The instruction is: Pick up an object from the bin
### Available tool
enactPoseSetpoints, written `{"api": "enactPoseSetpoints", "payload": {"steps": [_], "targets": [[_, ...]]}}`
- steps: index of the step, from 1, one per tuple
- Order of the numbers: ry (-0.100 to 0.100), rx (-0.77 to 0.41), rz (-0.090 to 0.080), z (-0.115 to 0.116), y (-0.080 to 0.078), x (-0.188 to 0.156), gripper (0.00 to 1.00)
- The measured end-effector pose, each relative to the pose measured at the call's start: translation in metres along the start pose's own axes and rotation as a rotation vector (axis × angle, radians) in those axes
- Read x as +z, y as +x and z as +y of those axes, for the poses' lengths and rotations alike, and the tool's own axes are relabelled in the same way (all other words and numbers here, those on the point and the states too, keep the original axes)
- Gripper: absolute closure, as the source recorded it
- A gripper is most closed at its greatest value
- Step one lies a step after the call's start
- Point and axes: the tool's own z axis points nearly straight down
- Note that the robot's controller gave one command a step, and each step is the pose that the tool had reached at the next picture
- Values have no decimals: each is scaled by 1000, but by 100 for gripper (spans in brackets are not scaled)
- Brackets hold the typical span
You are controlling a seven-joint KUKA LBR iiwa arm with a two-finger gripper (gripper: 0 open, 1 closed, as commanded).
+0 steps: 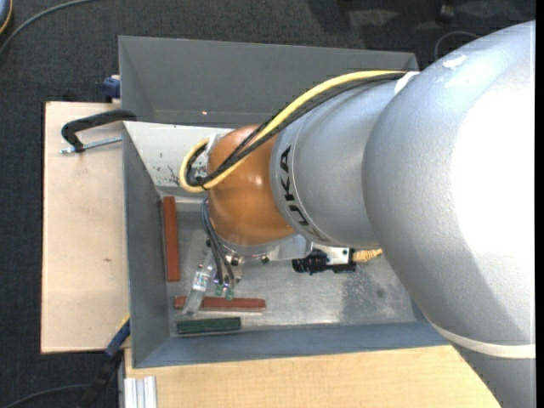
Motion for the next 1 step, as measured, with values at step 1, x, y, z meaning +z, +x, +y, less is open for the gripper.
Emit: {"api": "enactPoseSetpoints", "payload": {"steps": [1], "targets": [[7,54,8,-8,-1,56,0]]}}
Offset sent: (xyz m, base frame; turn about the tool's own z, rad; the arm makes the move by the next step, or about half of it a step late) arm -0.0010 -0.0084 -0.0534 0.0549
